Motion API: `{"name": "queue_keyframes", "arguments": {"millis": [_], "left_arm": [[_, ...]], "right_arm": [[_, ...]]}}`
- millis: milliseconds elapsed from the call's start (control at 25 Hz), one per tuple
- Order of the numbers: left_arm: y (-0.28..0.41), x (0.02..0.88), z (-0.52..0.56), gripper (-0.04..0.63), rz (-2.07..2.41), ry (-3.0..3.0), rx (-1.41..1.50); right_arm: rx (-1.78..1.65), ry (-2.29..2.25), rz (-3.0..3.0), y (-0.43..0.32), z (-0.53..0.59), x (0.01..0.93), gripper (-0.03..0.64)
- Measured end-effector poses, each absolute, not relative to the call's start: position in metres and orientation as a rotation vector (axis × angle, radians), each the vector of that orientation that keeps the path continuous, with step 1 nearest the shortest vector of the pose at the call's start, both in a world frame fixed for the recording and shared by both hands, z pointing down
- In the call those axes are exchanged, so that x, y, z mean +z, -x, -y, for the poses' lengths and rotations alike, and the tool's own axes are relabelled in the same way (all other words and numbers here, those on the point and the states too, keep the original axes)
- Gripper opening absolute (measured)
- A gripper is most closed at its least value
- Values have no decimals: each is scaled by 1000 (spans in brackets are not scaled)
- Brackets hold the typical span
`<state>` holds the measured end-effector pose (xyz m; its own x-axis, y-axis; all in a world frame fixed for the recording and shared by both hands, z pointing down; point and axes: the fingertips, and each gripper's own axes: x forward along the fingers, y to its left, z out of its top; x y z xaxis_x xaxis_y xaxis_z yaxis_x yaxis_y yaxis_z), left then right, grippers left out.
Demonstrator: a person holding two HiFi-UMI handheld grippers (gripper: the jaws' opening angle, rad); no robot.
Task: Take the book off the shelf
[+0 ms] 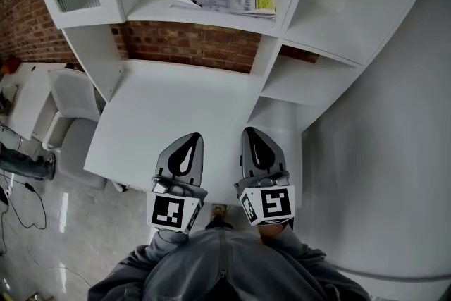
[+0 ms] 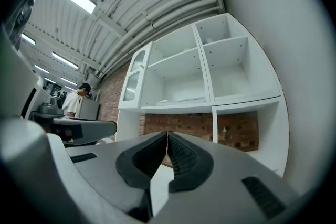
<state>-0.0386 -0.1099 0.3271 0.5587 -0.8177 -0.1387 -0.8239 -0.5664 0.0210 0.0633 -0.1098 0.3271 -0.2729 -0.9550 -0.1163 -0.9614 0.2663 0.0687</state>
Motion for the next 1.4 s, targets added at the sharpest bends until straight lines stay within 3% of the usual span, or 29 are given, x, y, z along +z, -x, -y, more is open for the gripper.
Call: {"name": "queue_keyframes", "arguments": {"millis": [600, 1400], "left_arm": [[31, 316, 186, 6, -1527, 2658, 239], [19, 298, 207, 6, -1414, 2677, 245]], "right_arm": [[209, 1732, -2537, -64, 196, 321, 28], [268, 1789, -2471, -72, 206, 305, 27]]}}
